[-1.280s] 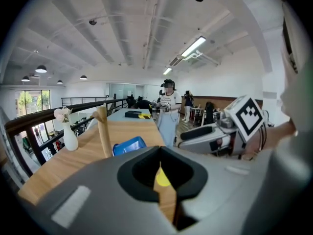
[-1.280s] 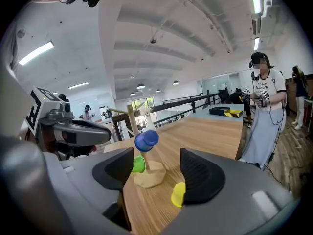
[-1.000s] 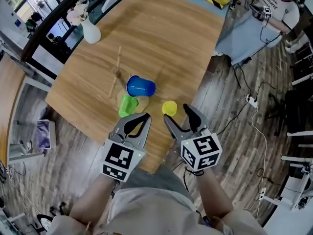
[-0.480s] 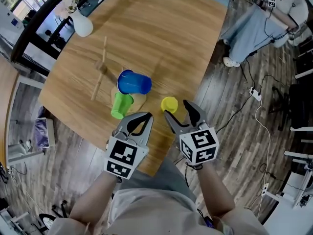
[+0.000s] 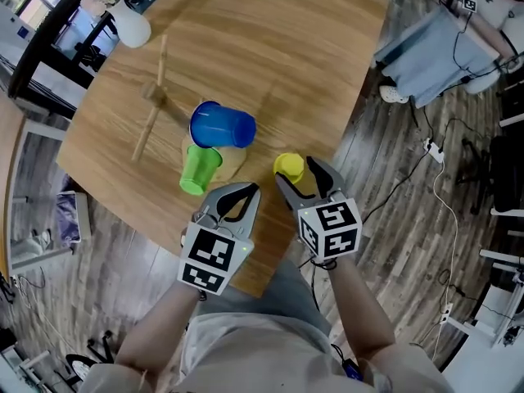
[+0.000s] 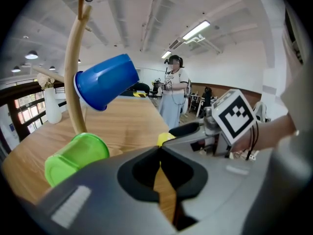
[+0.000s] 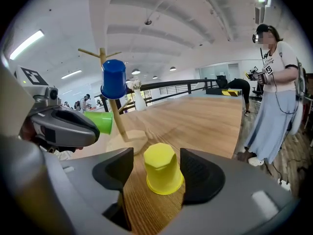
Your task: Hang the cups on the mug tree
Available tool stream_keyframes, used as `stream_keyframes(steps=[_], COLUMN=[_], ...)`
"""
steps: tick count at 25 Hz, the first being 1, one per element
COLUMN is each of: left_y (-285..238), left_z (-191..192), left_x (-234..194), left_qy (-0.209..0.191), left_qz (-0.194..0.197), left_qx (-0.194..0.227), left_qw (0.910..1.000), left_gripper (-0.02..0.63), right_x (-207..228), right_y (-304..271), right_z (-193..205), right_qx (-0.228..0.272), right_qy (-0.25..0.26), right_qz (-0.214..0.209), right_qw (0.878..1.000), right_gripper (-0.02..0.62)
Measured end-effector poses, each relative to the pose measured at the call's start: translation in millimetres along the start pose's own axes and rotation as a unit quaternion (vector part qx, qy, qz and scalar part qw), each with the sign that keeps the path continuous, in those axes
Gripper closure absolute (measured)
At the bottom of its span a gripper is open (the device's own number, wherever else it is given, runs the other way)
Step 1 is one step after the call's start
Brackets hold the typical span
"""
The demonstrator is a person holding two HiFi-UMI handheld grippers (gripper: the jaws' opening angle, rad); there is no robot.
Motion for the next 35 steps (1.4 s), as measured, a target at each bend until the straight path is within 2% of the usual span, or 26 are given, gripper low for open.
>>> stream_keyframes(steps=[5,7,15,23,28,35], left_y=[0.8,3.7,25.2,58.2,87.5,127.6], left_z=[9.7,12.0,9.7,-4.6,-23.7,-41.7], left_x=[-3.3,-5.7,-5.3,8.0,10.7,17.8], left_qy=[-0.007,-0.008,-0.008,-0.001,0.014,0.028], left_qz=[-0.002,-0.004,-0.029,-0.026,-0.042,-0.056], left_qx=[-0.009,-0.013,0.000,0.008,0.040,0.052], left_qw=[0.9999,0.9999,0.9995,0.9996,0.9982,0.9966], left_gripper=[0.603,0.603,0.603,0.603,0.603,0.603], right_x=[-0.9,-3.2,-10.7,-25.7,-40.6,-58.7], right_y=[-9.7,-11.6,2.5,45.8,78.5,125.7], right_z=[11.5,11.5,3.2,-35.6,-71.0,-113.3], right_qx=[-0.015,-0.015,-0.009,0.031,0.054,0.078], right_qy=[-0.003,-0.001,-0.002,0.000,0.017,0.044], right_qz=[0.014,0.021,0.025,0.020,0.014,0.015], right_qw=[1.000,1.000,1.000,0.999,0.998,0.996], right_gripper=[0.310,0.353,0.362,0.364,0.364,0.364])
Point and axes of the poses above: the fingertips, and each gripper's own axes: y backward along the fingers, x to its right, z out of its underside, the point moved 9 cm from there along y, backward along the fingers, and after that the axes turned 5 degrees about y, right-handed, at the moved point
